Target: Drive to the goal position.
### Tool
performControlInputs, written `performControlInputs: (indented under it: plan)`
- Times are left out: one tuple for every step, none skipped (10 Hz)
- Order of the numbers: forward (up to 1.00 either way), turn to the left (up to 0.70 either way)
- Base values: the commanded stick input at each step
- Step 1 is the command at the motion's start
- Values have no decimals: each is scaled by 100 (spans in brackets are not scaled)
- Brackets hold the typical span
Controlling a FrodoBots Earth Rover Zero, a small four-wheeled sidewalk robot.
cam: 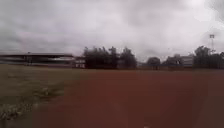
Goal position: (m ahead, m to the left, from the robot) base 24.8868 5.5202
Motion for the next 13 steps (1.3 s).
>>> performControlInputs:
  plan:
    - [70,0]
    - [70,0]
    - [70,-2]
    - [70,-5]
    - [70,-17]
    - [70,-33]
    - [70,-35]
    - [70,-31]
    - [70,-11]
    - [70,0]
    - [70,0]
    - [70,0]
    - [70,0]
